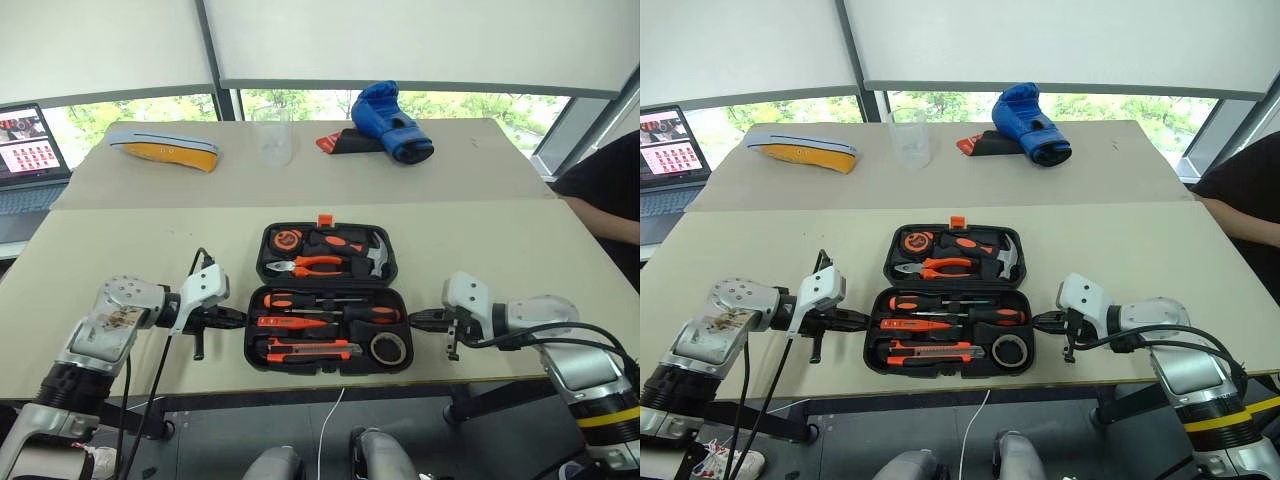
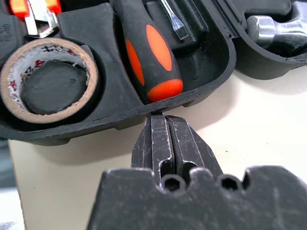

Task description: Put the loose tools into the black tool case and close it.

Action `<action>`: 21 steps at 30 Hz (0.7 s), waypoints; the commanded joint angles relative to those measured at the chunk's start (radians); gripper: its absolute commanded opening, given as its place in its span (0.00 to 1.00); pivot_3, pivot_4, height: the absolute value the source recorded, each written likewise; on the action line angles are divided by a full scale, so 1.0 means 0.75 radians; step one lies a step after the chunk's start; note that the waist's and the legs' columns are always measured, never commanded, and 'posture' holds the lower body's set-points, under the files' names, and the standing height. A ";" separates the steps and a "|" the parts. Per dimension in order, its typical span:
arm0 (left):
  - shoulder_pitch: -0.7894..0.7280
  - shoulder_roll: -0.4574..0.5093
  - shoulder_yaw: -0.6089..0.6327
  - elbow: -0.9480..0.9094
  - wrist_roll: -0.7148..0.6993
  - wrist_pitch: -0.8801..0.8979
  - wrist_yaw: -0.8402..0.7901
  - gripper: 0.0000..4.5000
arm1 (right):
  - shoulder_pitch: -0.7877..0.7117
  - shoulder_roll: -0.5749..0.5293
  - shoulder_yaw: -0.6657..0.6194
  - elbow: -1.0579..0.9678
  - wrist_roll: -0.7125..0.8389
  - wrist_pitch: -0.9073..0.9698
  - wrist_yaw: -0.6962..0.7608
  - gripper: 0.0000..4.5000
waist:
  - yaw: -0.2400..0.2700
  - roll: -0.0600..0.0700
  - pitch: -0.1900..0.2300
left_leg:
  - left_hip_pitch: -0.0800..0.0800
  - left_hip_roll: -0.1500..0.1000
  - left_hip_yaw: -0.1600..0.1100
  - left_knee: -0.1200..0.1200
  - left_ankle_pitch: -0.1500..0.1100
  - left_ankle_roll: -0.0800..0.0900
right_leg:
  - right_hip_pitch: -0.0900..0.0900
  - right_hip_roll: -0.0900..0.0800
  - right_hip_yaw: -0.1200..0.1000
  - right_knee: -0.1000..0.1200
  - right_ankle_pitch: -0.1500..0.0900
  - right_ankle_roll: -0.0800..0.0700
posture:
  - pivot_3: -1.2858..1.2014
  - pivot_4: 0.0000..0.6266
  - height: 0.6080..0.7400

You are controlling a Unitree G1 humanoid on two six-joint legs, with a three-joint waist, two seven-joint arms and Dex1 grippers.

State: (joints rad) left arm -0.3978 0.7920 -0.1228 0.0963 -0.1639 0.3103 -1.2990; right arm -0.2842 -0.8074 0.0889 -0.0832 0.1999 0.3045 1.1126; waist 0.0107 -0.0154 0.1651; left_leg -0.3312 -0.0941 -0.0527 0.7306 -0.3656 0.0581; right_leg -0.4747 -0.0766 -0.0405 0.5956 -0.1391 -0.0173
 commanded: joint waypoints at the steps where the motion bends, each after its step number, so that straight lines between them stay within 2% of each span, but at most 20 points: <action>1: -0.043 0.020 0.027 0.026 0.010 -0.042 0.032 0.00 | -0.042 -0.052 -0.085 -0.024 0.040 0.065 -0.006 0.01 | 0.001 0.000 0.000 | 0.000 0.000 0.000 0.000 0.000 0.000 | 0.000 0.000 0.000 0.000 0.000 0.000 | 0.52 0.24 0.93; 3: -0.087 0.050 0.049 0.094 0.012 -0.002 0.037 0.00 | -0.065 -0.086 -0.111 0.007 0.041 0.101 -0.013 0.01 | 0.003 0.000 0.000 | 0.000 0.000 0.000 0.000 0.000 0.000 | 0.000 0.000 0.000 0.000 0.000 0.000 | 0.52 0.24 0.93; 4: -0.119 0.064 0.058 0.133 0.008 0.039 0.040 0.11 | -0.084 -0.099 -0.121 0.032 0.040 0.127 -0.023 0.07 | 0.002 0.000 0.000 | 0.000 0.000 0.000 0.000 0.000 0.000 | 0.000 0.000 0.000 0.000 0.000 0.000 | 0.52 0.24 0.93; 6: -0.175 0.080 0.069 0.196 -0.016 0.114 0.034 0.24 | -0.121 -0.109 -0.133 0.071 0.050 0.176 -0.036 0.19 | -0.001 0.000 0.000 | 0.000 0.000 0.000 0.000 0.000 0.000 | 0.000 0.000 0.000 0.000 0.000 -0.001 | 0.52 0.24 0.93; 7: -0.228 0.076 0.083 0.238 -0.049 0.208 0.030 0.35 | -0.171 -0.087 -0.149 0.102 0.079 0.254 -0.061 0.28 | -0.001 0.000 0.000 | 0.001 0.000 0.000 0.000 0.000 0.000 | 0.000 0.000 0.000 0.001 0.000 -0.001 | 0.52 0.24 0.93; 9: -0.396 0.023 0.129 0.362 -0.131 0.479 0.065 0.48 | -0.326 0.010 -0.190 0.195 0.154 0.460 -0.154 0.41 | -0.006 -0.001 0.000 | 0.001 0.000 0.000 0.000 0.000 0.000 | 0.000 0.000 0.000 0.001 0.000 -0.001 | 0.52 0.24 0.93; 11: -0.528 -0.034 0.139 0.463 -0.163 0.647 0.103 0.63 | -0.447 0.094 -0.204 0.279 0.185 0.598 -0.225 0.55 | -0.010 -0.001 0.000 | -0.003 0.000 0.001 0.002 0.001 -0.001 | -0.001 0.001 0.000 -0.001 0.005 -0.002 | 0.52 0.24 0.93; 15: -0.732 -0.171 0.138 0.693 -0.114 0.737 0.295 0.97 | -0.614 0.219 -0.187 0.435 0.195 0.734 -0.315 0.87 | -0.013 -0.001 0.000 | -0.002 0.001 0.000 0.004 0.002 -0.001 | -0.001 0.000 0.002 0.001 0.005 -0.002 | 0.52 0.24 0.93; 17: -0.814 -0.238 0.145 0.823 -0.106 0.737 0.355 0.98 | -0.704 0.283 -0.168 0.558 0.160 0.746 -0.391 0.99 | -0.014 -0.001 0.000 | -0.004 0.000 -0.001 0.004 0.002 -0.001 | -0.001 0.000 0.001 0.003 0.006 -0.002 | 0.52 0.24 0.93; 21: -0.875 -0.303 0.117 0.956 -0.062 0.668 0.404 0.98 | -0.800 0.339 -0.145 0.740 0.104 0.715 -0.468 0.99 | -0.030 -0.001 0.000 | -0.009 -0.002 -0.001 0.006 0.002 -0.001 | -0.010 -0.001 0.001 0.012 0.006 -0.002 | 0.52 0.24 0.93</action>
State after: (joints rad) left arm -1.0178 0.5657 -0.0366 0.7857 -0.2303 0.8483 -1.0146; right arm -0.8511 -0.5455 -0.0072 0.4290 0.2953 0.8570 0.7909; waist -0.0121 -0.0159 0.1651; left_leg -0.3382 -0.0957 -0.0531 0.7351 -0.3642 0.0572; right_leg -0.4829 -0.0778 -0.0400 0.6056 -0.1347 -0.0189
